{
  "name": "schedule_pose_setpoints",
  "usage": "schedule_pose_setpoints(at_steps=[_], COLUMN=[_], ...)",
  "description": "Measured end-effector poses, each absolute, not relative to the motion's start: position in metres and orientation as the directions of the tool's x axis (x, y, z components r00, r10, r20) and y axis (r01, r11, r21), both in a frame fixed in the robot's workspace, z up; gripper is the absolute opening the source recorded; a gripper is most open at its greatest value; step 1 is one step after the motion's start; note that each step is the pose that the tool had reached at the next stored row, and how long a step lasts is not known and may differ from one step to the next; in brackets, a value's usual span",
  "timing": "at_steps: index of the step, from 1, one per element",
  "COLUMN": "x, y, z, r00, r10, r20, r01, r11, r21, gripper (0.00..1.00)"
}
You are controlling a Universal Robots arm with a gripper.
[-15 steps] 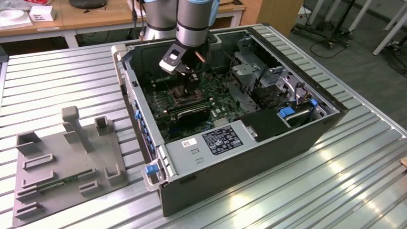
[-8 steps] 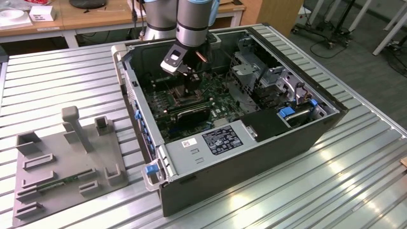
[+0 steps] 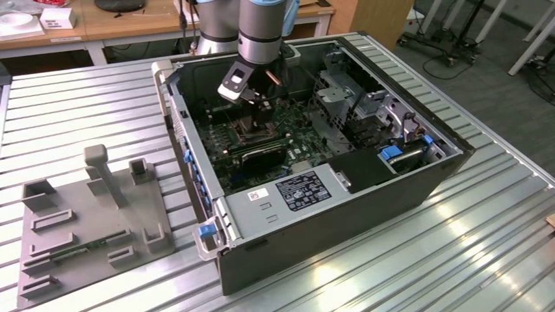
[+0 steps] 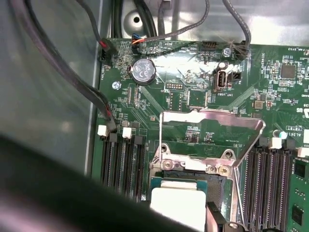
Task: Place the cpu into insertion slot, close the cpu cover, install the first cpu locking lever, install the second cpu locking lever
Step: 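Place the cpu into insertion slot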
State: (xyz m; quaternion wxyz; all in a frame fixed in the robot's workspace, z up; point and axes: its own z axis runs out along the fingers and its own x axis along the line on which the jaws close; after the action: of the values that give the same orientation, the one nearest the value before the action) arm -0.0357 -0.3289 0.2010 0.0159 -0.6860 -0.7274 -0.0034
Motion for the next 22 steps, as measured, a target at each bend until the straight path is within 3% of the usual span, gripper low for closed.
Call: schedule_pose_setpoints(at_steps=[22], x=[-0.0366], y=[-0.3327], z=[0.2005], r00=[-0.025], r10=[0.999], r20=[0.028], r01=[1.000], r11=[0.025], r21=[-0.008], gripper=[0.54])
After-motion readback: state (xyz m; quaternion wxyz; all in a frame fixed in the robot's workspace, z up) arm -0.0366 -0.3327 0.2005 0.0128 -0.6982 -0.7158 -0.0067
